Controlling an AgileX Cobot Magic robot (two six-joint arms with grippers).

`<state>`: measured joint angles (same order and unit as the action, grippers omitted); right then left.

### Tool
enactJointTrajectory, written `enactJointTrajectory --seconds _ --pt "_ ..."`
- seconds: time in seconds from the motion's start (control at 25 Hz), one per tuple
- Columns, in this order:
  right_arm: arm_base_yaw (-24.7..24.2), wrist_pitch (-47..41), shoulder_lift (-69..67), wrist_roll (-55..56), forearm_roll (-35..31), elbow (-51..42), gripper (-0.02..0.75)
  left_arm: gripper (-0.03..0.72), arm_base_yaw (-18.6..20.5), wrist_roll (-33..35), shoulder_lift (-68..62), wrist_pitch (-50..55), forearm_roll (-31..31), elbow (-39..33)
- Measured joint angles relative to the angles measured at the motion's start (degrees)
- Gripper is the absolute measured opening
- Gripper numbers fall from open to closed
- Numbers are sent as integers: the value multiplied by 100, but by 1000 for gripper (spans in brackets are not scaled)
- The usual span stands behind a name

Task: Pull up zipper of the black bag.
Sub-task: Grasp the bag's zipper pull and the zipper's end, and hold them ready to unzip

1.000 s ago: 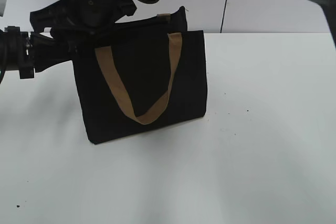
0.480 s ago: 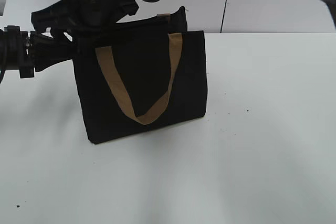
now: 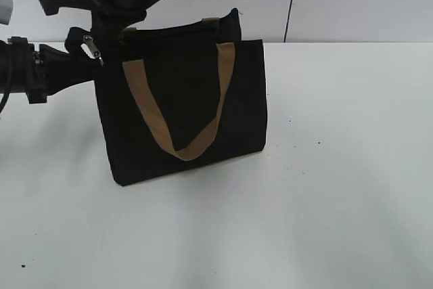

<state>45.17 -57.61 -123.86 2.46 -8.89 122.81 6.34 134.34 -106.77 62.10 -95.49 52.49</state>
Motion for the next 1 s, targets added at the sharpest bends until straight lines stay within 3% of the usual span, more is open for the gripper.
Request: enactJointTrajectory --seconds 0.12,0.36,1.0 --pt "-12 -105 4 -336 -114 0 4 38 0 -2 25 47 -17 0" --pt "-18 -129 4 -490 -450 0 292 38 -5 -2 43 219 -102 0" --pt "-18 -135 -149 -42 -500 0 295 38 -5 -2 43 375 -243 0"
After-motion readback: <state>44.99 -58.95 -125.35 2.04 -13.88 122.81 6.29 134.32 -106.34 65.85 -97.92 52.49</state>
